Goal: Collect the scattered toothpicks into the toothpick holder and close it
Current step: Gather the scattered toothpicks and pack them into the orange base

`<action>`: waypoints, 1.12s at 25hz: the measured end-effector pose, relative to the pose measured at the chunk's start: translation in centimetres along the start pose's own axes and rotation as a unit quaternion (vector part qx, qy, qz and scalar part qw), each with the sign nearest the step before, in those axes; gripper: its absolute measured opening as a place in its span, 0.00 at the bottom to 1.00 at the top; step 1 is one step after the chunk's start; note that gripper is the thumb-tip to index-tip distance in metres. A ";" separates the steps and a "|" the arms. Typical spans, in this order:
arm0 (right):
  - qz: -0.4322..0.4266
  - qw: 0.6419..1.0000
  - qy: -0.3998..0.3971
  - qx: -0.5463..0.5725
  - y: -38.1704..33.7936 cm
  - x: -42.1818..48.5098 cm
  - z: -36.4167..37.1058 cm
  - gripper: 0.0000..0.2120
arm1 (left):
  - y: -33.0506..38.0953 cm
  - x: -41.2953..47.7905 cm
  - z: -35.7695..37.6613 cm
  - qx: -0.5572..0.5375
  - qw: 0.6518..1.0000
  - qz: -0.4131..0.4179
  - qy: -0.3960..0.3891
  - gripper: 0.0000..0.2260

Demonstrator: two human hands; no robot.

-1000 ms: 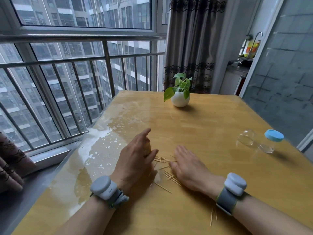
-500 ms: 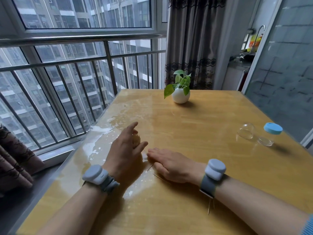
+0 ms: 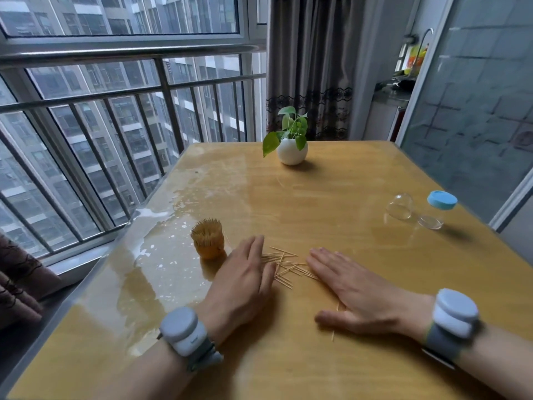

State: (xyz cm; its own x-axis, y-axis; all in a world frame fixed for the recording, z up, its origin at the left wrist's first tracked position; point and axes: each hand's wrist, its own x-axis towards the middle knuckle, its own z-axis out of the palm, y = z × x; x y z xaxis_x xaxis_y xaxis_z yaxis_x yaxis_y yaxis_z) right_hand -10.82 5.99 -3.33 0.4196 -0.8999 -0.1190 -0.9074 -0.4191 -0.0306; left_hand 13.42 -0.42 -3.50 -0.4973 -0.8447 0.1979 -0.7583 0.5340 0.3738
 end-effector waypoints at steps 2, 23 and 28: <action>0.011 1.000 0.001 0.002 -1.0 2.6 -0.3 0.47 | 0.2 0.5 0.8 0.047 0.996 -0.059 -0.051 0.28; -0.039 0.993 0.094 0.052 -0.3 7.7 -1.6 0.46 | 0.3 2.8 1.5 0.088 0.985 -0.142 -0.033 0.30; -0.035 0.997 0.054 0.038 -0.4 7.4 -3.0 0.37 | 0.4 2.4 0.6 -0.025 0.996 -0.084 0.017 0.21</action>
State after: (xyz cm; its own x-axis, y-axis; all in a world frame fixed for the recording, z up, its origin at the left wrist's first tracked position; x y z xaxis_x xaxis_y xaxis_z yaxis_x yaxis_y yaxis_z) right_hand -7.22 -0.89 -1.18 0.4781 -0.8783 -0.0074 -0.8733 -0.4745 -0.1102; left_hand 11.67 -2.22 -3.42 -0.3489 -0.9235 0.1593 -0.8076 0.3825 0.4488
